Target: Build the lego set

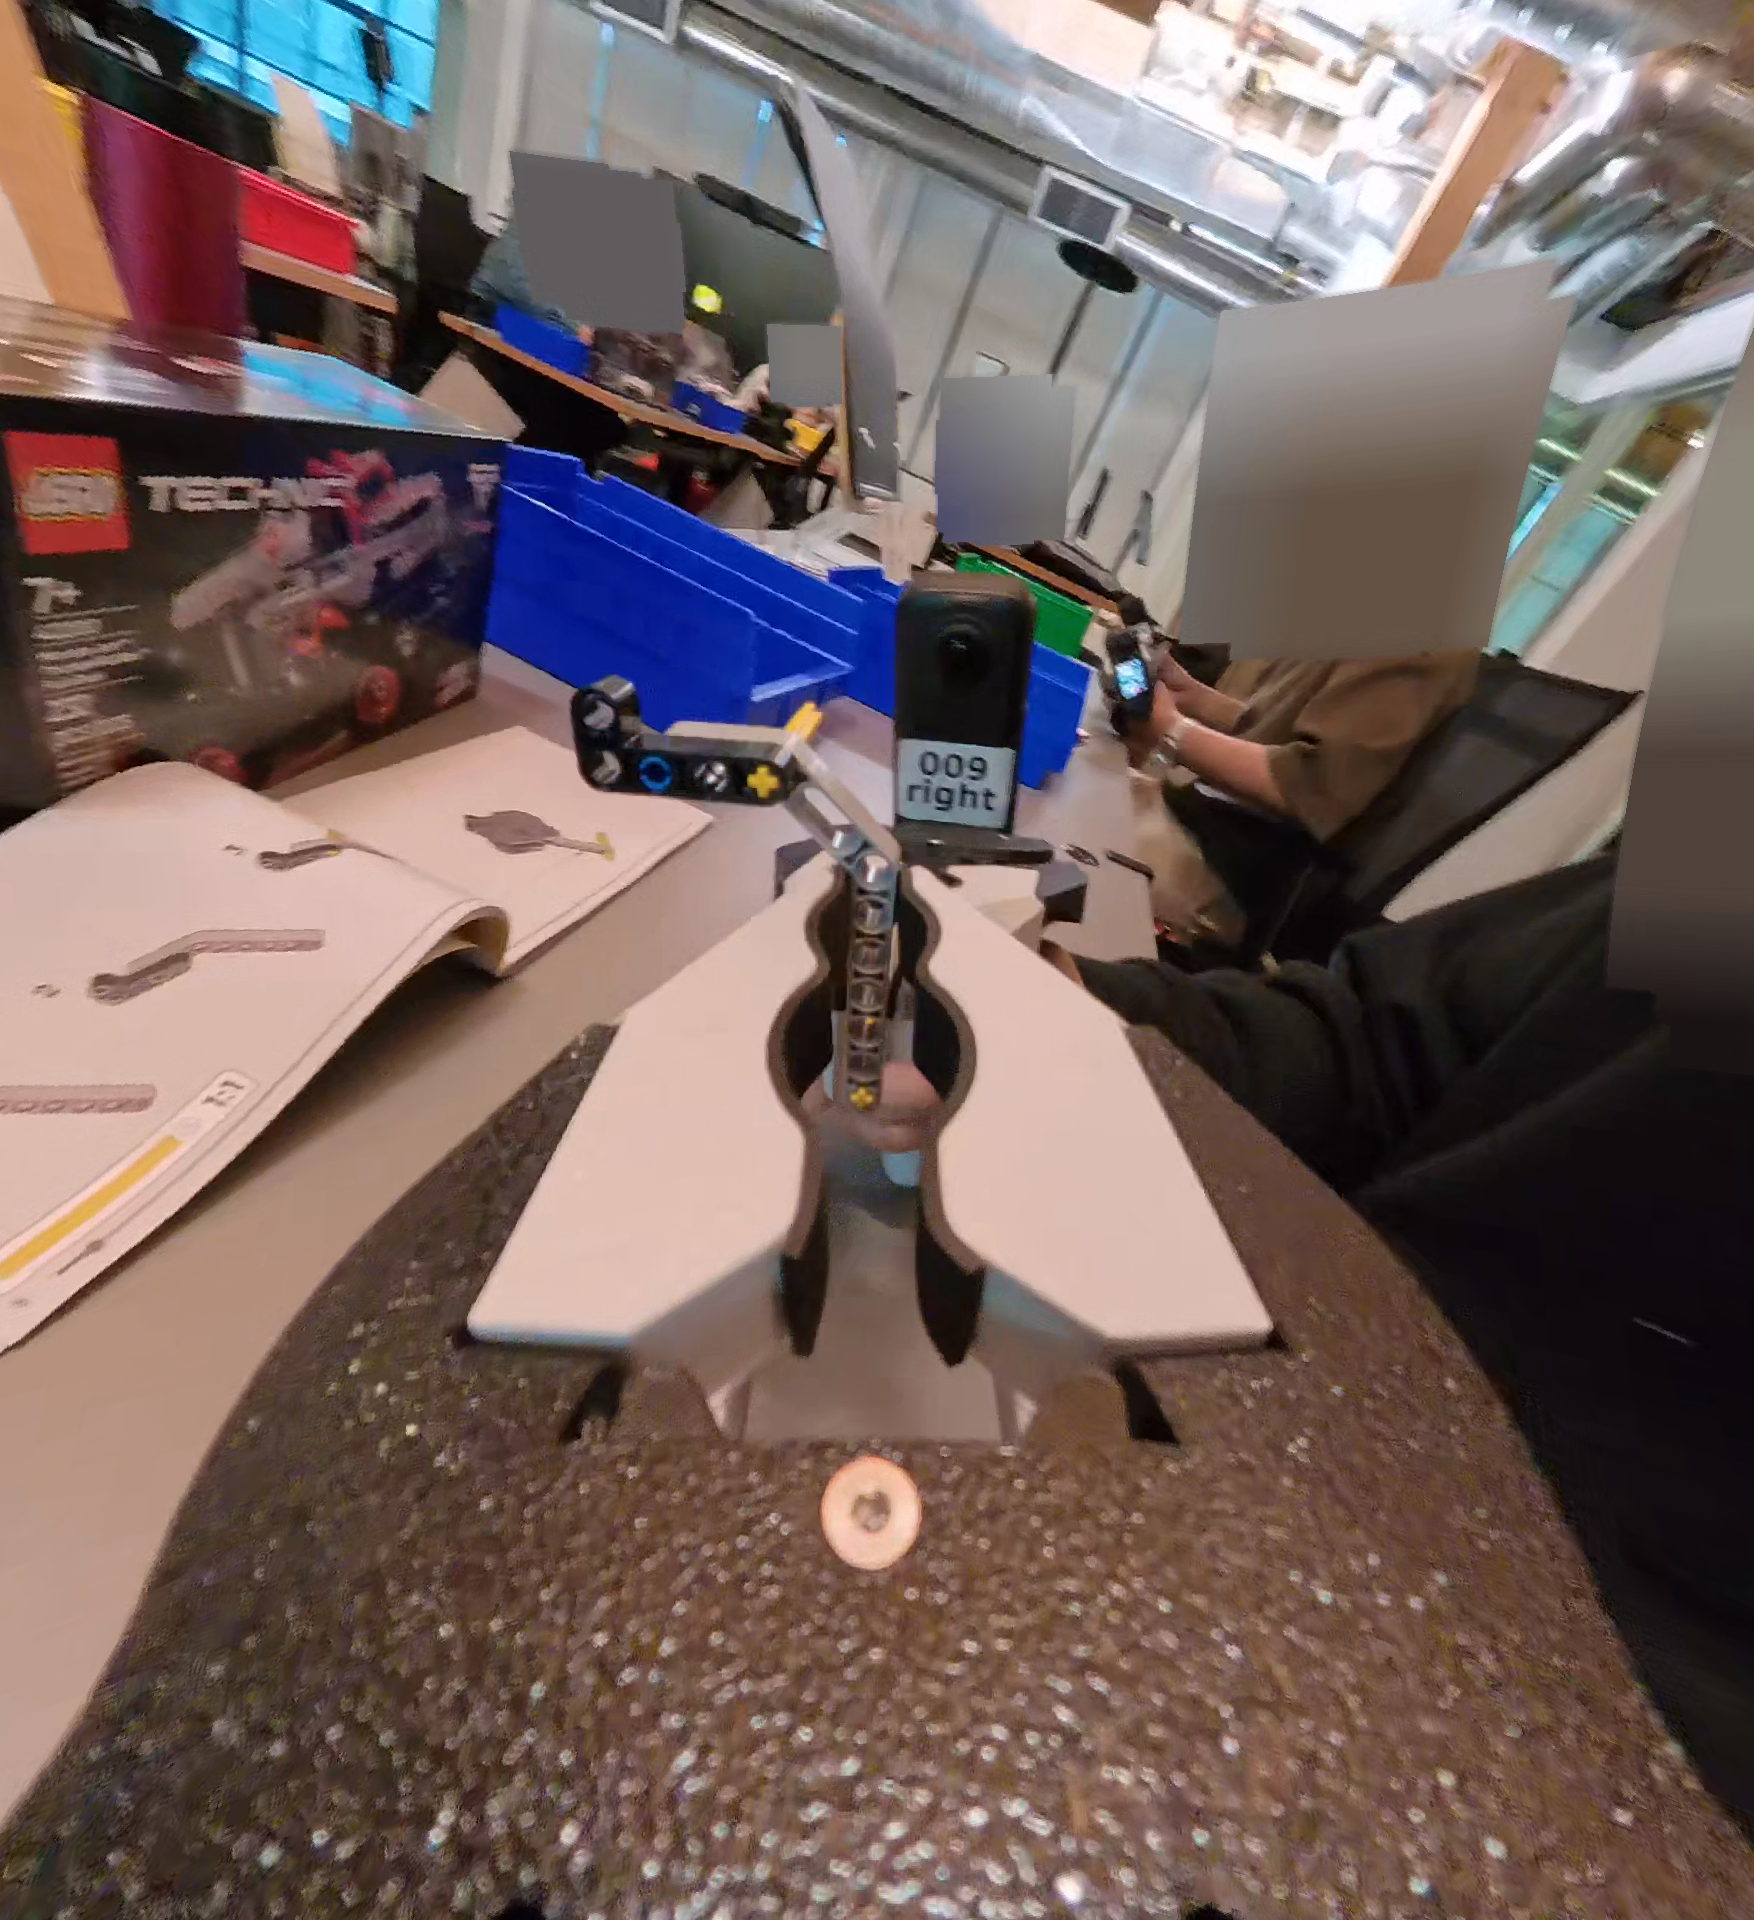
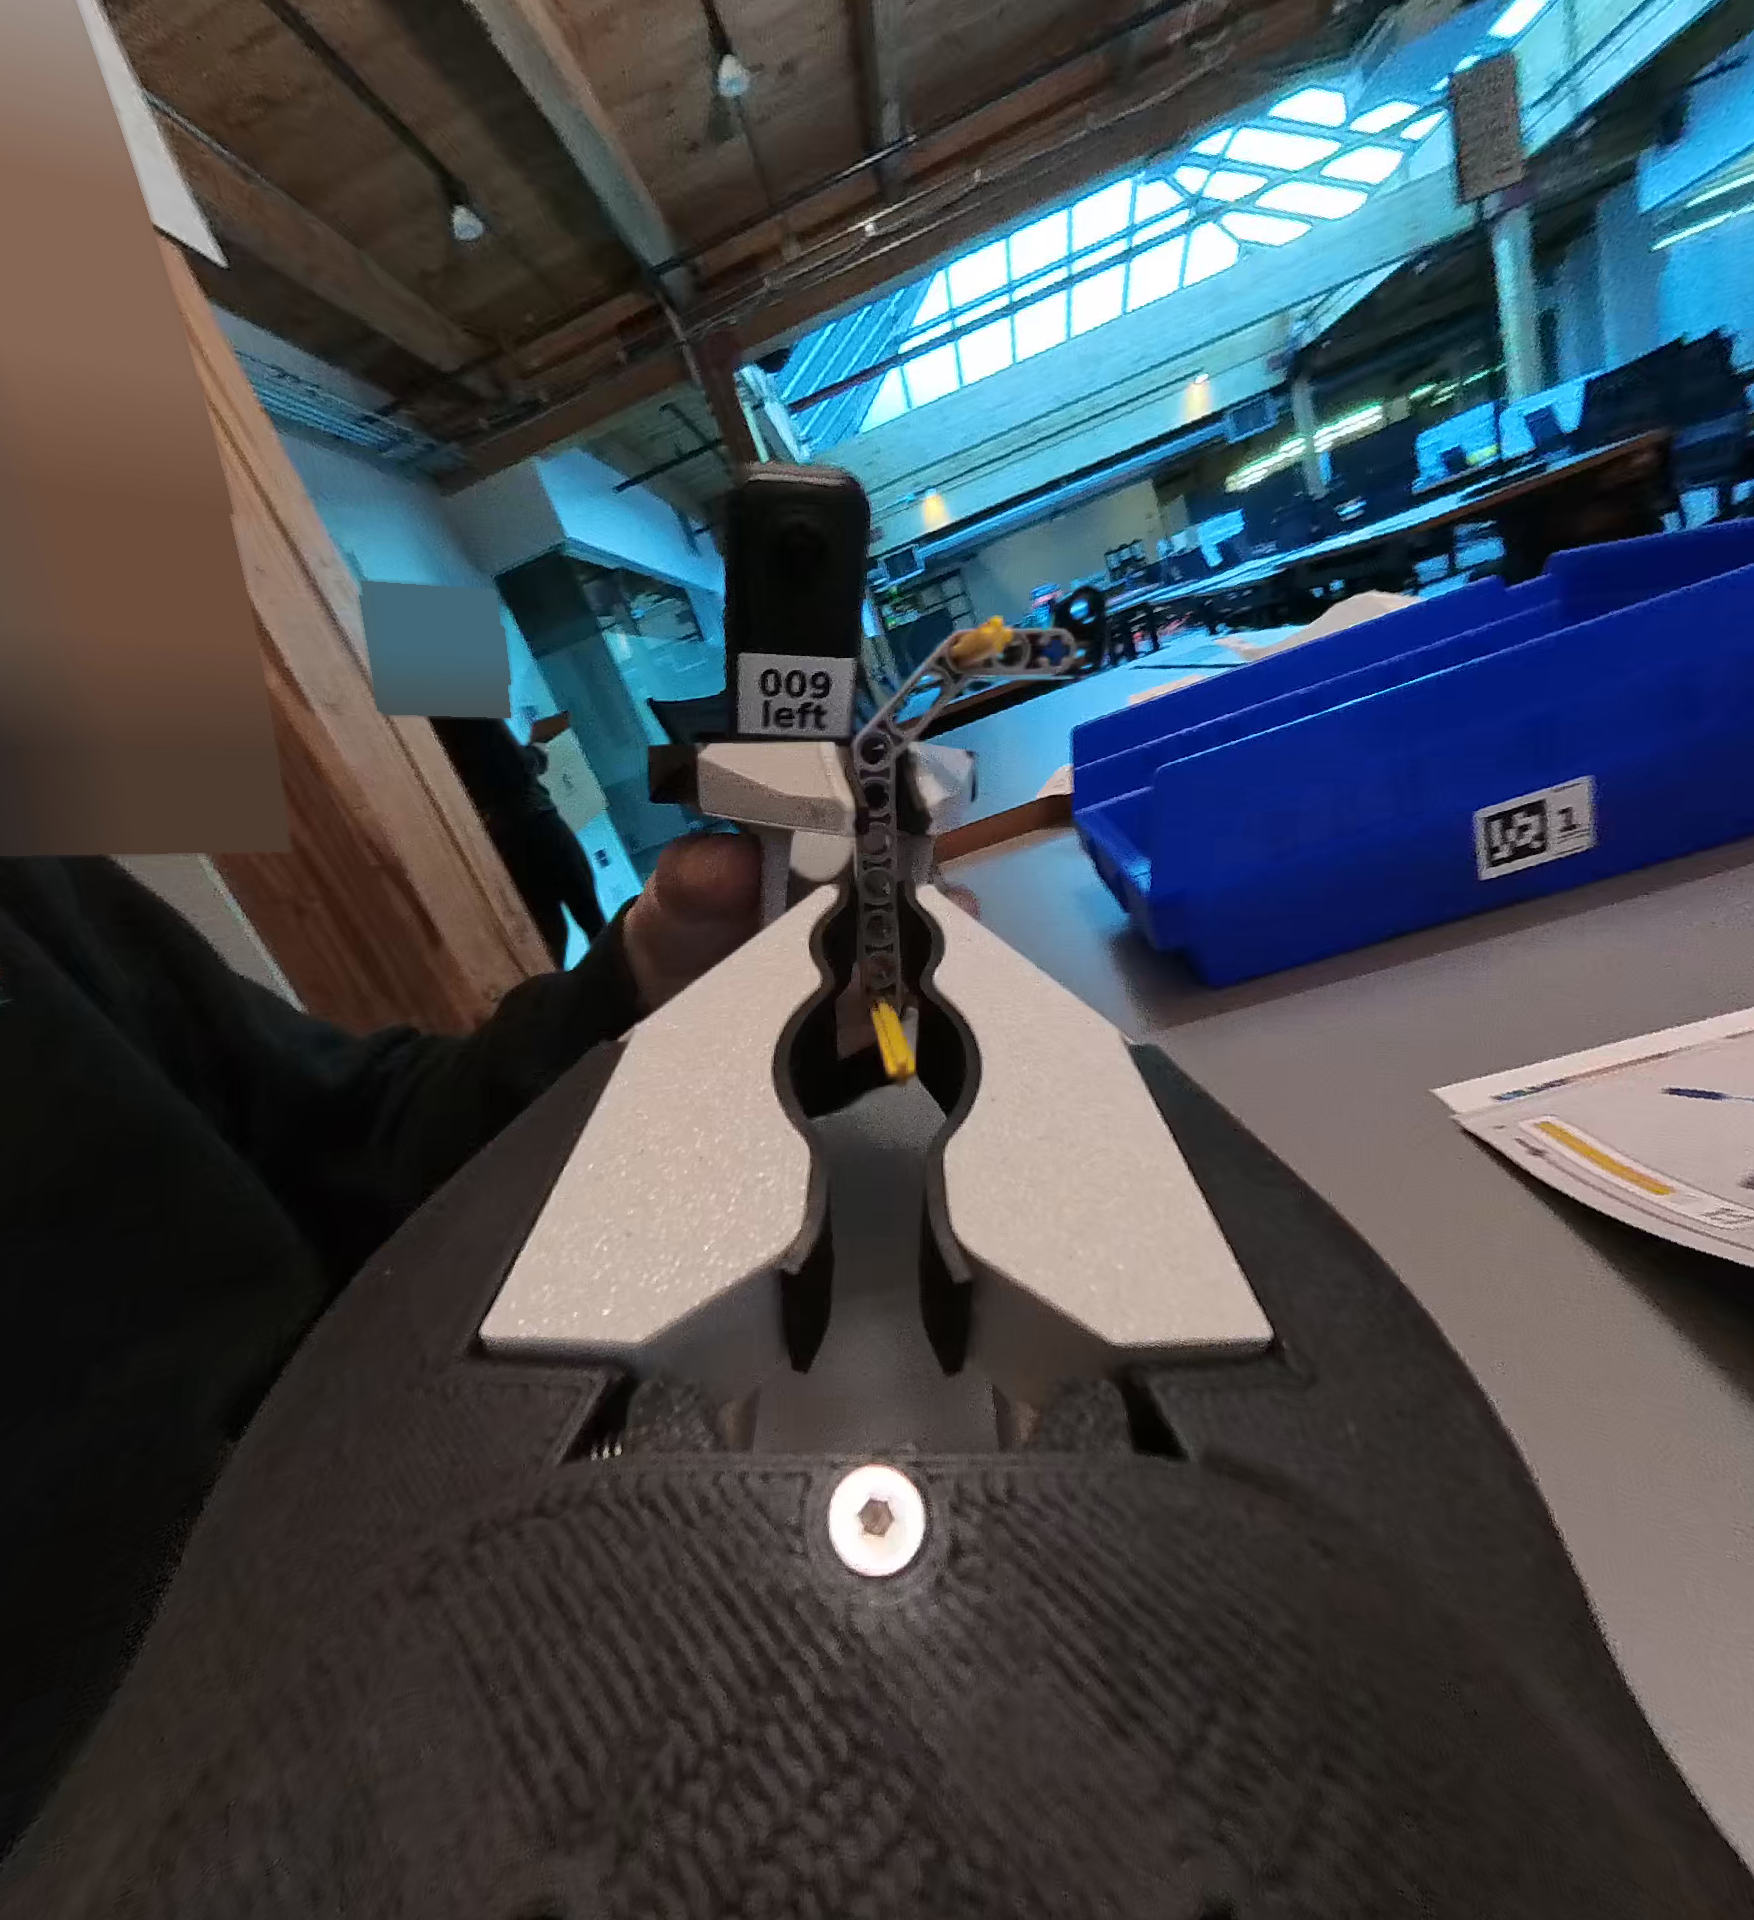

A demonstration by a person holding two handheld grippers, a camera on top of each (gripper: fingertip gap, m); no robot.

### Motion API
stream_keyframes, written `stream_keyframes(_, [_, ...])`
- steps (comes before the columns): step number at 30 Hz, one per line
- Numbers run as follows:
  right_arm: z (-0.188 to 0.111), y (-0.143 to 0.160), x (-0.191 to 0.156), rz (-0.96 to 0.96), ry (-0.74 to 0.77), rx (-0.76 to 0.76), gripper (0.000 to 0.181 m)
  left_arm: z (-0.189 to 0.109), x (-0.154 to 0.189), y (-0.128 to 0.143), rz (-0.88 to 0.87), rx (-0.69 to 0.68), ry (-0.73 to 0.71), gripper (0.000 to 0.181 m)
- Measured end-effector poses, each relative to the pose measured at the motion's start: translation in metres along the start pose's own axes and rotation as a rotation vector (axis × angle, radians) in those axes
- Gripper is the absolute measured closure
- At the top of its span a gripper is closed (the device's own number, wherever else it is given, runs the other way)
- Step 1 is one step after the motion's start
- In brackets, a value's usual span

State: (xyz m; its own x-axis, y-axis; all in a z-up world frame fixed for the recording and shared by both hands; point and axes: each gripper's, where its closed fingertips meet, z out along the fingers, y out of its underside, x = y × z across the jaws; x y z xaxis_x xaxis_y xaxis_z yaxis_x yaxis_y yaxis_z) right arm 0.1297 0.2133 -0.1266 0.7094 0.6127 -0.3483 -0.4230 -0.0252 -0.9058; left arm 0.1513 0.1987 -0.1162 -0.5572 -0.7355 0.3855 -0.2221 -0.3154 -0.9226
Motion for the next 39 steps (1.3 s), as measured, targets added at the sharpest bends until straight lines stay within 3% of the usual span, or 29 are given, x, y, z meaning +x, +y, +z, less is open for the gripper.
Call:
stream_keyframes(2, [-0.004, -0.003, 0.007, -0.033, 0.045, 0.008, 0.174, -0.002, -0.009, -0.009, -0.057, 0.066, -0.048, 0.177])
stream_keyframes(4, [-0.01, -0.009, 0.024, -0.15, 0.193, 0.018, 0.149, -0.01, -0.021, -0.022, -0.138, 0.178, -0.112, 0.177])
stream_keyframes(7, [-0.011, -0.008, 0.033, -0.392, 0.363, -0.053, 0.129, -0.017, -0.037, -0.028, -0.235, 0.29, -0.192, 0.177])
stream_keyframes(11, [-0.006, -0.002, 0.034, -0.632, 0.508, -0.138, 0.133, -0.014, -0.041, -0.027, -0.273, 0.348, -0.241, 0.177])
stream_keyframes(17, [-0.009, -0.006, 0.035, -0.783, 0.616, -0.161, 0.14, -0.01, -0.037, -0.029, -0.331, 0.392, -0.225, 0.177])
stream_keyframes(21, [-0.012, -0.01, 0.034, -0.787, 0.629, -0.14, 0.148, -0.01, -0.037, -0.03, -0.334, 0.408, -0.235, 0.177])
stream_keyframes(35, [-0.01, -0.012, 0.031, -0.753, 0.63, -0.114, 0.146, -0.01, -0.038, -0.03, -0.345, 0.432, -0.257, 0.177])
stream_keyframes(36, [-0.01, -0.012, 0.031, -0.754, 0.629, -0.118, 0.147, -0.011, -0.038, -0.031, -0.345, 0.439, -0.257, 0.177])
stream_keyframes(37, [-0.01, -0.01, 0.029, -0.771, 0.617, -0.131, 0.17, -0.011, -0.037, -0.032, -0.344, 0.444, -0.25, 0.178])
stream_keyframes(39, [-0.011, -0.012, 0.027, -0.802, 0.625, -0.129, 0.171, -0.011, -0.035, -0.034, -0.348, 0.444, -0.237, 0.177])
